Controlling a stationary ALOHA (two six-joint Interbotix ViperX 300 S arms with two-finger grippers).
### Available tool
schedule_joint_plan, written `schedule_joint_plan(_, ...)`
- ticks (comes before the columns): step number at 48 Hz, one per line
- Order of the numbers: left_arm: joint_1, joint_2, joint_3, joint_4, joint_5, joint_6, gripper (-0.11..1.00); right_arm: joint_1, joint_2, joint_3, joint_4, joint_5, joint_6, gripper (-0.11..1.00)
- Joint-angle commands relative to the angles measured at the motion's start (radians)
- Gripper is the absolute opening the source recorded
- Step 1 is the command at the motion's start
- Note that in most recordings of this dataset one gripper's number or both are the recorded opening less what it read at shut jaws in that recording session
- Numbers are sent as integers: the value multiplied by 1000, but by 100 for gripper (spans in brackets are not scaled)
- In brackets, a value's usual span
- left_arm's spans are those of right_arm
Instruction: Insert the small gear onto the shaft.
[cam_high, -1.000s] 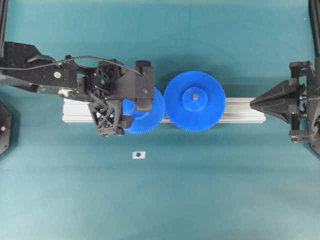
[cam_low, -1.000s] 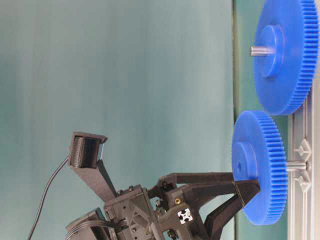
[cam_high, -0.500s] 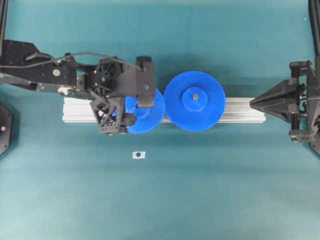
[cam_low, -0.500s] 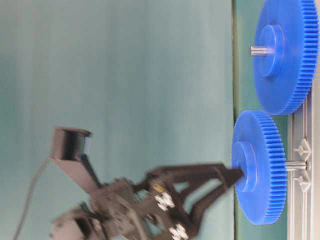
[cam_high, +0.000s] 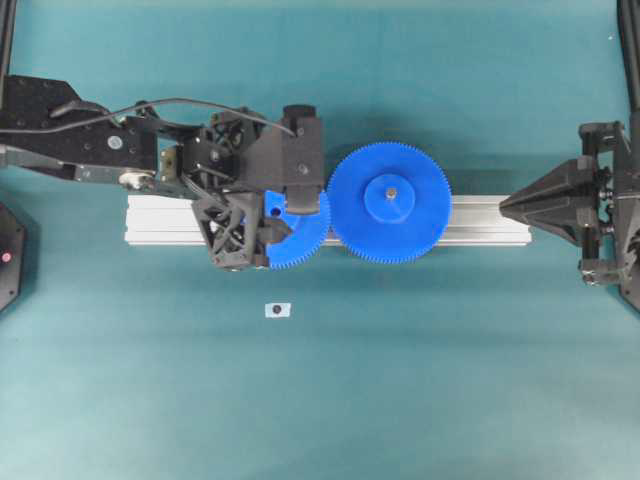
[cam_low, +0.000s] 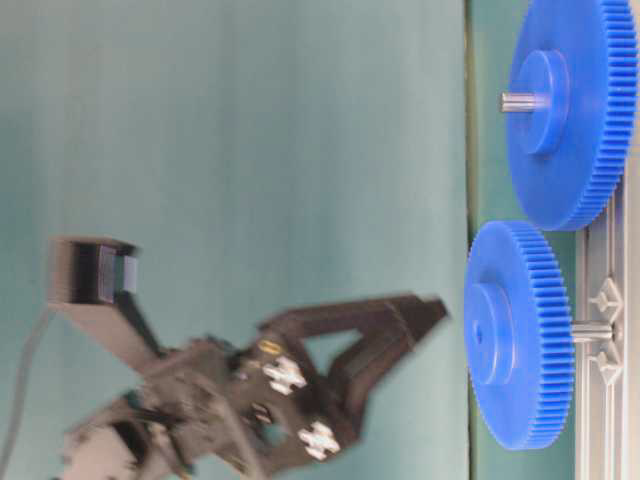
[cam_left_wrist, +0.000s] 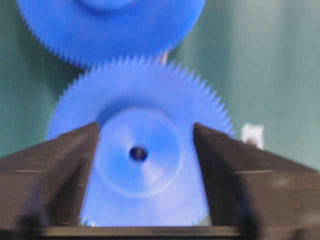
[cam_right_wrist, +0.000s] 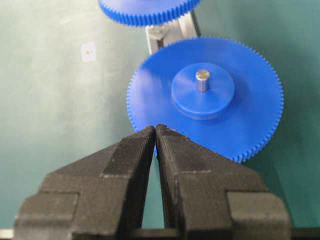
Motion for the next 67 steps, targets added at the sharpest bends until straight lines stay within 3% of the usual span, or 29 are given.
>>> schedule_joint_plan(1, 3, -8, 11, 2, -20, -2, 52, -2, 5, -20, 0, -9, 8, 20)
schedule_joint_plan(10, 2, 34, 44, 2, -35, -11, 23, -2, 5, -21, 2, -9, 8, 20)
schedule_joint_plan(19, 3, 40, 15, 2, -28, -3, 8, -2, 5, -21, 0, -9, 8, 20)
schedule_joint_plan(35, 18, -32, -12, 2, 78, -2, 7, -2, 3, -21, 2, -9, 8, 20)
schedule_joint_plan(49, 18, -64, 9, 2, 83, -2, 7, -2, 3, -21, 0, -9, 8, 20)
schedule_joint_plan(67, 15, -275, 77, 3, 81, -8, 7, -2, 3, -17, 0, -23, 8, 20)
